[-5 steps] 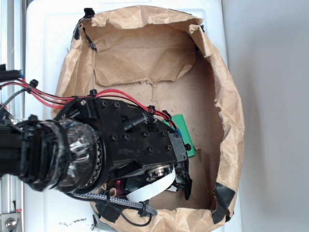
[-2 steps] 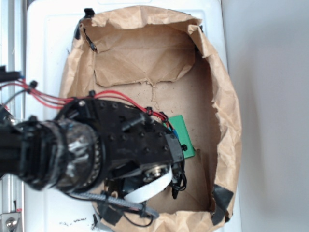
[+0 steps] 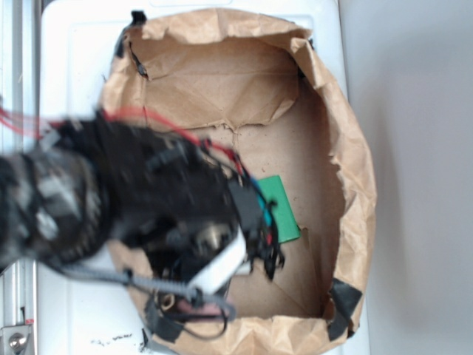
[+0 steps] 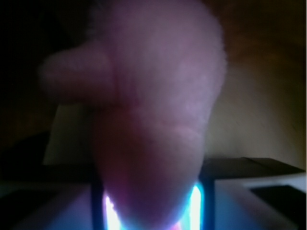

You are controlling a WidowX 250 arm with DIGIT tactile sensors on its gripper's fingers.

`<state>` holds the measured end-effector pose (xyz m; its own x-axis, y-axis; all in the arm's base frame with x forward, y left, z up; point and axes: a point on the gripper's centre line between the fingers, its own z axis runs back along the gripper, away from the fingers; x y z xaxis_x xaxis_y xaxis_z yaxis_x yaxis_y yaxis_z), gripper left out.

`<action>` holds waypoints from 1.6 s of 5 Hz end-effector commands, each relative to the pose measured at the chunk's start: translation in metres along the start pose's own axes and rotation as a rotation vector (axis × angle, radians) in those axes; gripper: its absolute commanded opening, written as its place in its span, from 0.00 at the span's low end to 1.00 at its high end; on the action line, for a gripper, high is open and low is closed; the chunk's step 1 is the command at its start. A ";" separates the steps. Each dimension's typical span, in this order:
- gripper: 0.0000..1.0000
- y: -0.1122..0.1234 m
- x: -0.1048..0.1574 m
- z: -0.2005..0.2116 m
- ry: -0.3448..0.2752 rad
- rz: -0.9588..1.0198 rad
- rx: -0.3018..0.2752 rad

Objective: Grab the pink bunny.

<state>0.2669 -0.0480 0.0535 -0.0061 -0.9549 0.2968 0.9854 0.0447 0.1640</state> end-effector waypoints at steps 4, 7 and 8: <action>0.00 0.025 -0.050 0.052 0.156 1.140 0.161; 0.00 0.020 -0.032 0.087 0.253 1.413 0.330; 0.00 0.020 -0.024 0.097 0.225 1.409 0.289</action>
<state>0.2754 0.0085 0.1177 0.9855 -0.1055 0.1331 0.1020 0.9942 0.0331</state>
